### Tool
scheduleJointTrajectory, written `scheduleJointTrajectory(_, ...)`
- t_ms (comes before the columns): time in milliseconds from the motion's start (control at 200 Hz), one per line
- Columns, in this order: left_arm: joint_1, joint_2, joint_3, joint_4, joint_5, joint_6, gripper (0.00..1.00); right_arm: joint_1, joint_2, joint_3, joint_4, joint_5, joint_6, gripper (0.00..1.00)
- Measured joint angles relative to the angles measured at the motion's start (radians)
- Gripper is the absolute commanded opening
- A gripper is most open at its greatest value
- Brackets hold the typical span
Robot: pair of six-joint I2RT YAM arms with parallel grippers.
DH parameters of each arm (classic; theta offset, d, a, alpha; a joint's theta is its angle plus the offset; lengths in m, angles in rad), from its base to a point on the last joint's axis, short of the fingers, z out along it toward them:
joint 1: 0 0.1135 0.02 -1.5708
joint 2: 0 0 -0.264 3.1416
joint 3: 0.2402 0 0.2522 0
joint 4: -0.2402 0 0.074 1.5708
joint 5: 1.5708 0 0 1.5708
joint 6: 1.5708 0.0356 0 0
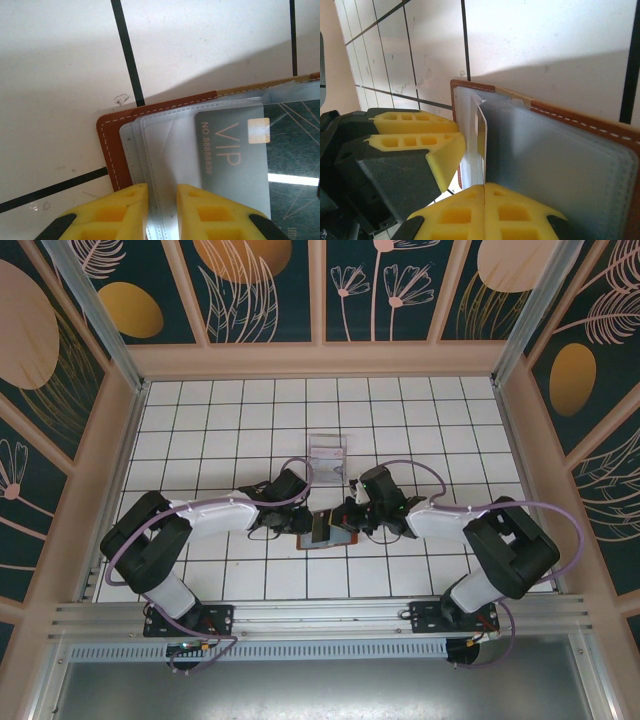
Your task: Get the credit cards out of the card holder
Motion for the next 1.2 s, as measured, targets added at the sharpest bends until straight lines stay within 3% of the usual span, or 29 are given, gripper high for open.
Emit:
scheduleJointTrajectory(210,0.0,0.0,0.0,0.0,0.0,0.0,0.23,0.0,0.008,0.0,0.005,-0.007,-0.006,0.1)
scheduleJointTrajectory(636,0.0,0.0,0.0,0.0,0.0,0.0,0.23,0.003,0.105,0.001,0.031,-0.019,-0.006,0.21)
scheduleJointTrajectory(911,0.0,0.0,0.0,0.0,0.0,0.0,0.23,0.01,0.118,0.001,0.058,-0.027,0.002,0.07)
scheduleJointTrajectory(1196,0.0,0.0,0.0,0.0,0.0,0.0,0.23,0.008,0.048,0.001,-0.002,0.008,-0.006,0.02)
